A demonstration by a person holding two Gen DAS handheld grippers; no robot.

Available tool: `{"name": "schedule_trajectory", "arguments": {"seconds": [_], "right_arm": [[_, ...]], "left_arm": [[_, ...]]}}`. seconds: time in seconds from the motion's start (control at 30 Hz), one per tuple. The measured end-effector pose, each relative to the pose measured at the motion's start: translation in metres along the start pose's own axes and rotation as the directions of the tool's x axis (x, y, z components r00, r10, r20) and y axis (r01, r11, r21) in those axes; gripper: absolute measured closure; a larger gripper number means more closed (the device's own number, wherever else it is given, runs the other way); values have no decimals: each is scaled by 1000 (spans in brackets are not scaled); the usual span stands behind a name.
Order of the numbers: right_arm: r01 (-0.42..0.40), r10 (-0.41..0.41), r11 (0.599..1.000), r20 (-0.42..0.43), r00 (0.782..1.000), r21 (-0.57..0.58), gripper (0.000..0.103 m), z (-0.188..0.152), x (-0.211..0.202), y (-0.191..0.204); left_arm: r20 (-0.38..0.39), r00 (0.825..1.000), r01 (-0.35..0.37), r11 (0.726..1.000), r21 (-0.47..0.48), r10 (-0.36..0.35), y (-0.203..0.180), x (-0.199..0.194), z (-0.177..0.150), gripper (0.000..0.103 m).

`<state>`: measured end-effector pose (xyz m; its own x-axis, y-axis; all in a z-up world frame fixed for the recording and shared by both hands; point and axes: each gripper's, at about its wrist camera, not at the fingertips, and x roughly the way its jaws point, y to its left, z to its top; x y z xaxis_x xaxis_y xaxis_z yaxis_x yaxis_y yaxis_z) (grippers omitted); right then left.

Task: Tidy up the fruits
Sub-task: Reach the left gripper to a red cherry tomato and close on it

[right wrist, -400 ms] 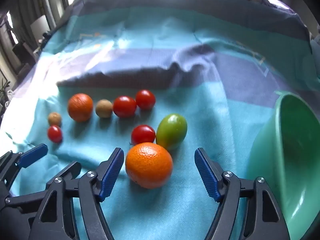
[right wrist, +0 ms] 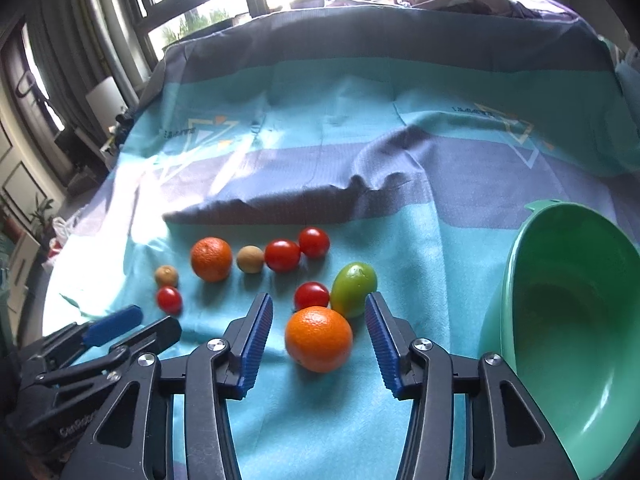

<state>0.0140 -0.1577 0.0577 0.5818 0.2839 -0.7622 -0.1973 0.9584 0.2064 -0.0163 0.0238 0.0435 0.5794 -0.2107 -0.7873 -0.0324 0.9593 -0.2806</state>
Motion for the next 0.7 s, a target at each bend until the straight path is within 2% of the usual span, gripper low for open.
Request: {"name": "schedule_trajectory", "arguments": {"seconds": [0.1, 0.2, 0.33, 0.43, 0.5, 0.6, 0.7], "right_arm": [[-75, 76, 996, -9, 997, 49, 53, 1, -6, -6], [-128, 131, 988, -22, 991, 86, 53, 4, -7, -10], [-124, 135, 984, -77, 988, 129, 53, 6, 0, -14], [-127, 144, 982, -122, 982, 140, 55, 12, 8, -12], [-134, 154, 982, -153, 976, 134, 66, 18, 16, -11], [-114, 130, 989, -185, 974, 98, 68, 23, 32, -6], [-93, 110, 992, -239, 965, 82, 68, 29, 47, -3]], "left_arm": [[-9, 999, 38, 999, -36, -38, 6, -3, 2, 55], [4, 1000, 21, 1000, -18, -21, 4, -3, 2, 56], [49, 999, 8, 1000, 15, -9, 3, -5, 2, 58], [53, 999, 9, 1000, -24, -8, 10, -7, 7, 61], [49, 999, -9, 999, -39, 11, 14, -6, 10, 69], [49, 998, -27, 998, -56, 30, 22, -3, 15, 78], [38, 999, 7, 996, -92, -3, 34, -3, 22, 78]]}}
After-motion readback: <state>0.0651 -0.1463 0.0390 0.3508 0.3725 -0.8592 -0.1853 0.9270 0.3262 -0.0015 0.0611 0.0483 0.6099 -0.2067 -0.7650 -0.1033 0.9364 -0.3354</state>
